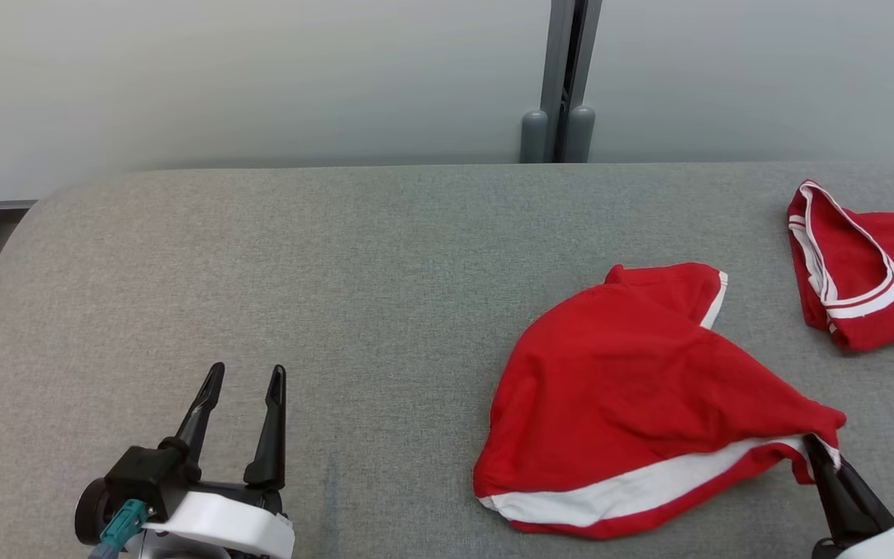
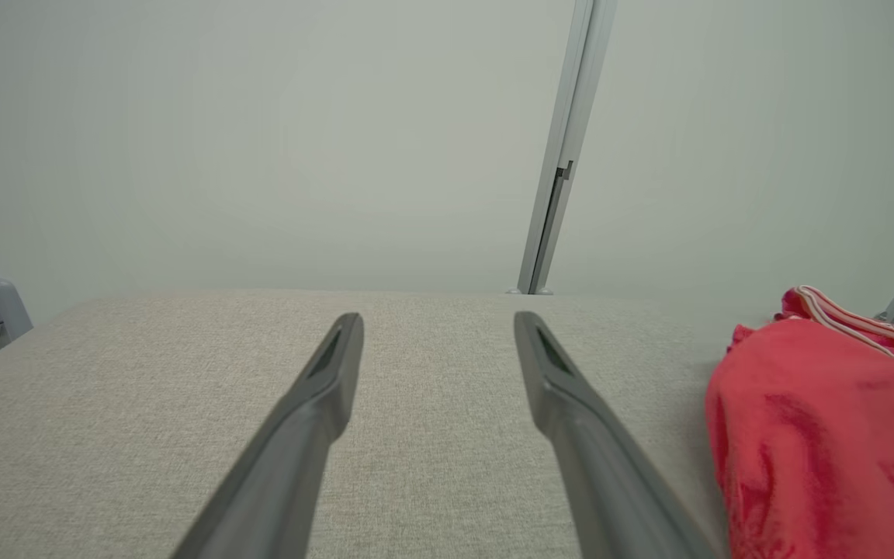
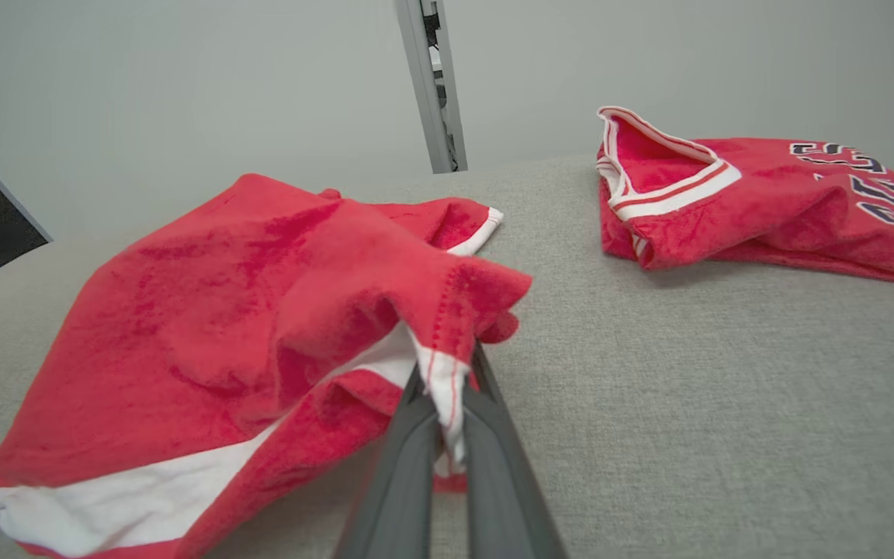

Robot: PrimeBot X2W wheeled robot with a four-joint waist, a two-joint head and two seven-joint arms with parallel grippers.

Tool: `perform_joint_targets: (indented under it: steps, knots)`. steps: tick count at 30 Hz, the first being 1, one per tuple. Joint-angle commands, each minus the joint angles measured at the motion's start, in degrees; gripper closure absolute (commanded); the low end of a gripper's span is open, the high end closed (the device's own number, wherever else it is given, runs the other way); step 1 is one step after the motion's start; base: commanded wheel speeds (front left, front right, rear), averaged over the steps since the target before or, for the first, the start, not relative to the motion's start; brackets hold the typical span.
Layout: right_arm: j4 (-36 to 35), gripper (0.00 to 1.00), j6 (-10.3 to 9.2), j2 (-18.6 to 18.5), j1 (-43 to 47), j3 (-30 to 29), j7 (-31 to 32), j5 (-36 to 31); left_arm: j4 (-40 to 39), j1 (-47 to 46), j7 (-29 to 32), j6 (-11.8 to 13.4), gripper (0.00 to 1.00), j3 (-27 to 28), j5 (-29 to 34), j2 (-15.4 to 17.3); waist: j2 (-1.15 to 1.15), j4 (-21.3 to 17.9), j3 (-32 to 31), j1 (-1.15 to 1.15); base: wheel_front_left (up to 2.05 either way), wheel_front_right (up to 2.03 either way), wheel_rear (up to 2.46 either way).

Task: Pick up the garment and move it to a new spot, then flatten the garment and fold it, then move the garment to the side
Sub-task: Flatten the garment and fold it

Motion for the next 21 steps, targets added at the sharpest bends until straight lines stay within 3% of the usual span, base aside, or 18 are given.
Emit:
perform_joint_targets:
  steps: [1,2,9,21]
  knots:
    - [0.96,0.63,0.02,0.16,0.6,-1.15,0.08,-0.52,-0.02,0.07,0.01,0.13,0.0,0.18,-0.12,0.23,0.0,-0.26,0.01,0.0,0.0,0.0,0.0]
    - [1.53,0.0,0.02,0.35,0.79,-1.62,-0.1,-1.13,0.04,0.23,0.01,0.12,0.0,0.24,-0.12,0.22,0.0,-0.38,-0.07,0.0,0.0,0.0,0.0]
    - [1.08,0.0,0.02,2.27,0.26,-4.07,-2.87,-3.68,-0.23,1.83,0.01,-0.03,0.0,1.95,0.33,0.2,0.0,-2.01,-1.4,0.0,0.0,0.0,0.0]
    - [-9.55,0.0,0.02,5.62,0.28,-6.52,-4.7,-6.84,-1.32,3.57,0.01,-0.34,0.0,3.72,0.87,0.2,0.0,-3.69,-2.92,0.0,0.0,0.0,0.0]
